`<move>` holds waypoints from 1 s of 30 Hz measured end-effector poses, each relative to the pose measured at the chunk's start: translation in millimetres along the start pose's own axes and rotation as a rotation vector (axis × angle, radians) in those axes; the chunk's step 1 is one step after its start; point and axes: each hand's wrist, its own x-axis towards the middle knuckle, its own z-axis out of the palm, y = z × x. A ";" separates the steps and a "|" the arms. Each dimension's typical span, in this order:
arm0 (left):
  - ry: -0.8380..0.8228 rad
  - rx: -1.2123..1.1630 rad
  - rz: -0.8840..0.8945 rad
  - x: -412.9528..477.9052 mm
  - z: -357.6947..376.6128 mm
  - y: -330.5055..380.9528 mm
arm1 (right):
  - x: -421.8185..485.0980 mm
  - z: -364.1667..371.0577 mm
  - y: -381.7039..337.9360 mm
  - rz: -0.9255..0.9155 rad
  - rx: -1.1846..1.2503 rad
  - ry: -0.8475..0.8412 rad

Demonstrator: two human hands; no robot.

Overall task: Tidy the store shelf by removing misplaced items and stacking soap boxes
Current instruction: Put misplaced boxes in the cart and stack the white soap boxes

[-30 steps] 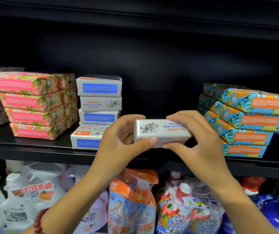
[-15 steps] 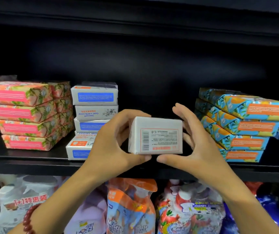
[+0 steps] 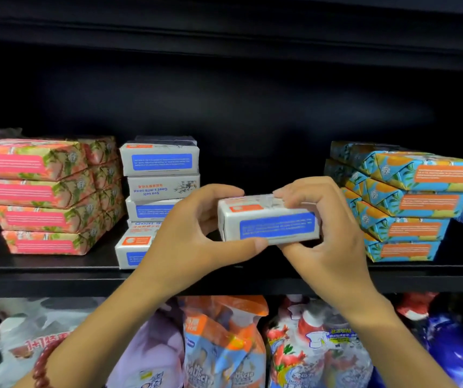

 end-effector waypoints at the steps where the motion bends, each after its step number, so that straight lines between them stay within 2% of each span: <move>1: -0.004 -0.015 0.003 -0.2 -1.0 -0.9 | -1.1 1.7 1.6 -0.002 -0.002 -0.024; 9: 0.030 0.046 0.163 -5.7 -3.1 -12.1 | 0.6 -10.7 9.0 0.028 -0.085 -0.331; 12: 0.016 0.142 0.199 -7.4 1.0 -15.4 | 1.5 -16.6 11.7 0.018 -0.122 -0.345; 15: 0.078 0.408 0.312 -8.2 5.1 -19.6 | 0.6 -20.7 14.5 0.026 -0.174 -0.324; 19: 0.169 0.597 0.421 -19.9 8.6 -27.2 | -2.4 -18.3 24.4 0.161 -0.255 -0.282; 21: 0.153 0.651 0.468 -29.5 10.3 -35.2 | -2.9 -13.0 31.7 0.228 -0.292 -0.278; 25: 0.077 0.925 0.523 -39.8 14.1 -60.4 | 3.4 3.8 39.9 0.320 -0.311 -0.356; 30: 0.086 0.942 0.584 -37.4 15.3 -75.5 | 6.1 20.5 44.7 0.344 -0.309 -0.427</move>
